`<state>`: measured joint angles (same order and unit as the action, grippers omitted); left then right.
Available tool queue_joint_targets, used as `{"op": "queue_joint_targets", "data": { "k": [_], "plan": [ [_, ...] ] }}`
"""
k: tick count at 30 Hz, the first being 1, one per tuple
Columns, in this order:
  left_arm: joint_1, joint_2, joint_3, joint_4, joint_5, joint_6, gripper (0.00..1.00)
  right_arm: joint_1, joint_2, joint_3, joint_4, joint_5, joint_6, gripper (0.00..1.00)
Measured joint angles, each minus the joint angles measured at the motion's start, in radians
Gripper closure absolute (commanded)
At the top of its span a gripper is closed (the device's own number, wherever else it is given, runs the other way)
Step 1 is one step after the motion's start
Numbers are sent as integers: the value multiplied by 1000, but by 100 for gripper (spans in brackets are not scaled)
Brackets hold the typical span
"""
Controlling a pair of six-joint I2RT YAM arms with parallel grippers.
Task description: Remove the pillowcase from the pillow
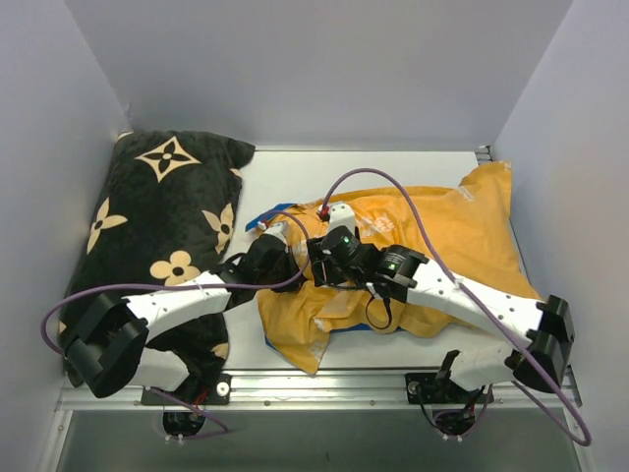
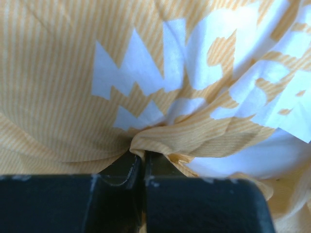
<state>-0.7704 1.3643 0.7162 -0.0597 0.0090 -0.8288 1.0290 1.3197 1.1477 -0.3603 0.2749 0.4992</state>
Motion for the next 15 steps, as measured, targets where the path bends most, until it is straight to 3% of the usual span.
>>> {"op": "queue_joint_targets", "data": {
  "k": [2,6,15],
  "plan": [
    [0,-4,0,-3,0,0,100,-29,49,-26,10,-20,-12,35],
    [2,-15,0,-13,-1,-2,100,-51,96,-30,-3,23,-15,13],
    [6,-85,-2,-50,-9,-1,100,-87,145,-34,0,89,13,9]
  ]
}}
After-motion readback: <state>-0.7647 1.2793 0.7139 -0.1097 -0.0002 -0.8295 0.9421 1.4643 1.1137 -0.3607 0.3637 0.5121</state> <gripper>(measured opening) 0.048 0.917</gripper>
